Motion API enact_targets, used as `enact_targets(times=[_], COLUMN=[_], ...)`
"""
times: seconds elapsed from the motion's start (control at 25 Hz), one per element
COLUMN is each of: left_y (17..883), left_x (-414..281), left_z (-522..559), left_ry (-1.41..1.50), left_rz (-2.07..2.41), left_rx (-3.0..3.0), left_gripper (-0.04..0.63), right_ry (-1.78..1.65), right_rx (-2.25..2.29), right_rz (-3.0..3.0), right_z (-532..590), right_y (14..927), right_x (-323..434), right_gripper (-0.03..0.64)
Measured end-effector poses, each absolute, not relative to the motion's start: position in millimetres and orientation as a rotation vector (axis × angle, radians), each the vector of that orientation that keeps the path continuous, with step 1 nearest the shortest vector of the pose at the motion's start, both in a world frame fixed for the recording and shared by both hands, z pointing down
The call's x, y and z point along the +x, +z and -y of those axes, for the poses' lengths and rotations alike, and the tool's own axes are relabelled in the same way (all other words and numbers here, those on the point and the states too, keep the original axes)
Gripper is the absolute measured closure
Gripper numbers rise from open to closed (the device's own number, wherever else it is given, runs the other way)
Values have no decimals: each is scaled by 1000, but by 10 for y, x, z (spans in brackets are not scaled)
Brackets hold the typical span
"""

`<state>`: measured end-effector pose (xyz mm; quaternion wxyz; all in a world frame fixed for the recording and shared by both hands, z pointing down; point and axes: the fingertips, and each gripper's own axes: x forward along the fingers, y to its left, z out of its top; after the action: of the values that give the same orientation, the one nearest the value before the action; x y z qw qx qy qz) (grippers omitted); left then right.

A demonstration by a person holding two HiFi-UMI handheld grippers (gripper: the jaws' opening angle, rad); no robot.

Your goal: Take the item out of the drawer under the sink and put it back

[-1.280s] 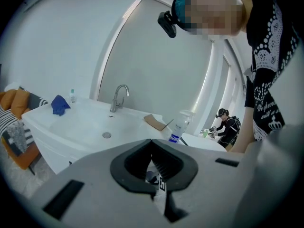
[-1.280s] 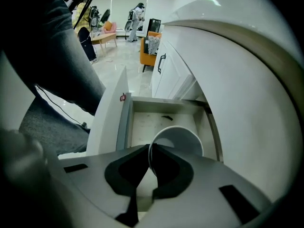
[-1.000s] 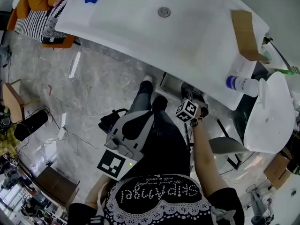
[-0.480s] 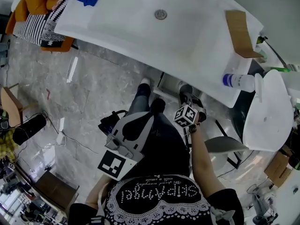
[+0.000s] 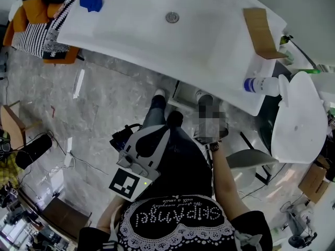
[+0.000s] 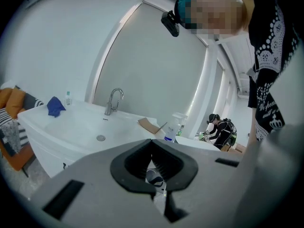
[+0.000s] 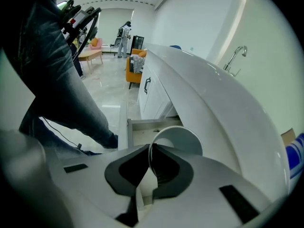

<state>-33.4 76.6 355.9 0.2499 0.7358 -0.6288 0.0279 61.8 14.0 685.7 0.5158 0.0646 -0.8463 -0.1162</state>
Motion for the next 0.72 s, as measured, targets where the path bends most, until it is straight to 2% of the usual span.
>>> enact_targets(times=[0.72], left_y=[3486], left_x=[-205], left_z=[-674], left_ry=[65], left_rz=[1689], left_rx=[2065], left_gripper=[591], right_ry=[-261], right_rx=[202], right_rz=[2100], right_z=[-243], right_y=[6495], right_x=[761], right_gripper=[591])
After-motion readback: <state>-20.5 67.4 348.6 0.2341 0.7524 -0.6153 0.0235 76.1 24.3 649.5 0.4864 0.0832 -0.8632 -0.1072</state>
